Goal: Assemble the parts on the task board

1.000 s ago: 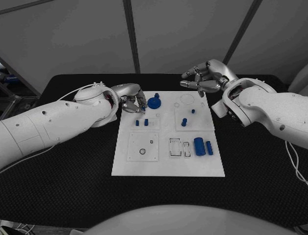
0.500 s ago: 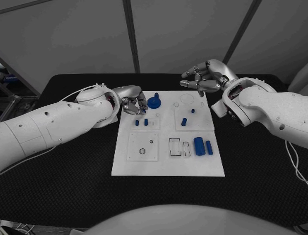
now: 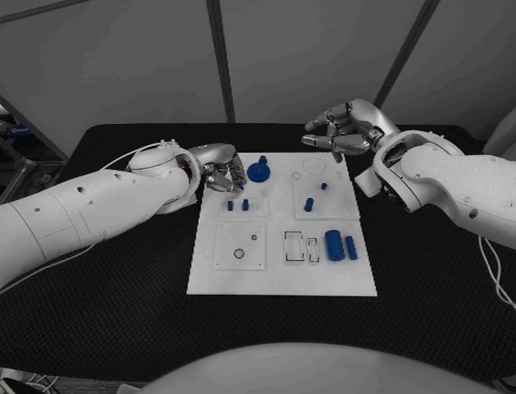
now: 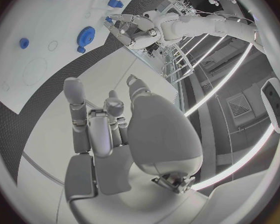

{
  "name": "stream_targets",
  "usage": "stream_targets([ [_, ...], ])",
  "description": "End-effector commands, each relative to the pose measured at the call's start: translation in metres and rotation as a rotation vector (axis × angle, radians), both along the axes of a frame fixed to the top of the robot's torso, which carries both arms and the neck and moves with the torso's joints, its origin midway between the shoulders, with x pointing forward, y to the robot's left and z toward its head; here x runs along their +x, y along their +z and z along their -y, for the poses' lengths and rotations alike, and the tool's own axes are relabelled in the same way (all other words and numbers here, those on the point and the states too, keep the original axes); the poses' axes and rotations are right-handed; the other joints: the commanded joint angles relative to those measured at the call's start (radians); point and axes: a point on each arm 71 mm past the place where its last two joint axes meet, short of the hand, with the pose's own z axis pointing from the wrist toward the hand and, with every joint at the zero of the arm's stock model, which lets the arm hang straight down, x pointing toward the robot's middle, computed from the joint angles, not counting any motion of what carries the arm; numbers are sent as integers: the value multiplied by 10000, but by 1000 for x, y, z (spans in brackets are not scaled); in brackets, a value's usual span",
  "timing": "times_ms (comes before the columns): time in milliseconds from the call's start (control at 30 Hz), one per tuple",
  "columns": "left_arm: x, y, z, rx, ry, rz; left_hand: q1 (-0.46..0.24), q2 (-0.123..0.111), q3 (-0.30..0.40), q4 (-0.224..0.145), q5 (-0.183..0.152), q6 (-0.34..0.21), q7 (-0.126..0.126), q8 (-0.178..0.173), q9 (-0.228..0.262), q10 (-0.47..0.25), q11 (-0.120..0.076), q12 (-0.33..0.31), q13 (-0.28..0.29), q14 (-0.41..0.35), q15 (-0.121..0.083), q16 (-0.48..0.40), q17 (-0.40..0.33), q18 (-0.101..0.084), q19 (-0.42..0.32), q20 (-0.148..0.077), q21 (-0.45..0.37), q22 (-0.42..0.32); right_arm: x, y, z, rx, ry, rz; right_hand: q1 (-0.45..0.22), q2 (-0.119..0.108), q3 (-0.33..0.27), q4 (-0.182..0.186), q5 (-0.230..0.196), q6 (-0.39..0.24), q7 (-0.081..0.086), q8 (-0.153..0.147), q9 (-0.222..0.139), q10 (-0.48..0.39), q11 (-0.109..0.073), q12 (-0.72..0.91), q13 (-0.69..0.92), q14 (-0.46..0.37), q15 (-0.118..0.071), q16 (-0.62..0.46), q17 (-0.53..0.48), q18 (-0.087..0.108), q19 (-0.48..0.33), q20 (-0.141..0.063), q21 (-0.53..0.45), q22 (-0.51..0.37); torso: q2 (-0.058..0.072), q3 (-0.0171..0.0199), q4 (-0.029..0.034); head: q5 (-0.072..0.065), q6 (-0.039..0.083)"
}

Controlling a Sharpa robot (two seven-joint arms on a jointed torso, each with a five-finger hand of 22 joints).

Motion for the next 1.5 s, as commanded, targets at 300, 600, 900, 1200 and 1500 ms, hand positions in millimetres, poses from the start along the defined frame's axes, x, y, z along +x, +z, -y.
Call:
stream_targets([
  [300,0,0,5,34,-139,-30,-66,36,79,5,-59,113,11,-65,5,110,-18,-60,21,83,0,51,-35,-602,59,-19,85,44,0,1,-1,-1,81,45,25,109,-51,-27,31,-3,-28,67,-10,-24,-21,-23,13,399,-58,-50,100,171,-22,-33,-33,-14,2,4,-6,-9,-25],
  [600,-1,-2,9,97,-292,-206,-115,3,52,13,-75,154,0,-69,1,154,-24,-86,27,79,-4,48,-63,-596,38,-18,56,41,0,1,-1,-5,74,42,25,109,-51,-27,31,-3,-28,67,-10,-24,-21,-23,13,399,-58,-50,100,171,-22,-33,-33,-14,2,3,-8,-20,-41],
  [900,0,-4,7,256,-269,-274,-150,-6,25,21,-80,228,-26,-60,1,237,-50,-101,40,72,-18,42,-102,-597,36,-23,74,72,0,1,0,-9,58,42,25,109,-51,-27,31,-3,-28,67,-10,-24,-21,-23,13,399,-58,-50,100,171,-22,-33,-33,-14,0,-2,4,-32,-71],
  [1200,0,-4,5,276,-190,-235,-158,-17,16,20,-83,228,-27,-64,-2,242,-51,-107,41,78,-19,52,-80,-593,28,-25,59,65,0,1,0,-9,50,45,25,109,-51,-27,31,-3,-28,67,-10,-24,-21,-23,13,399,-58,-50,100,171,-22,-33,-33,-14,-1,-5,-1,-18,-74],
  [1500,0,-4,6,254,-229,-219,-202,-58,-8,22,-77,143,4,-151,-47,194,-23,-207,28,63,-5,49,-109,-578,-24,-26,-28,36,0,1,0,-8,55,46,25,109,-51,-27,31,-3,-28,67,-10,-24,-21,-23,13,399,-58,-50,100,171,-22,-33,-33,-14,5,-2,-3,-24,-65],
])
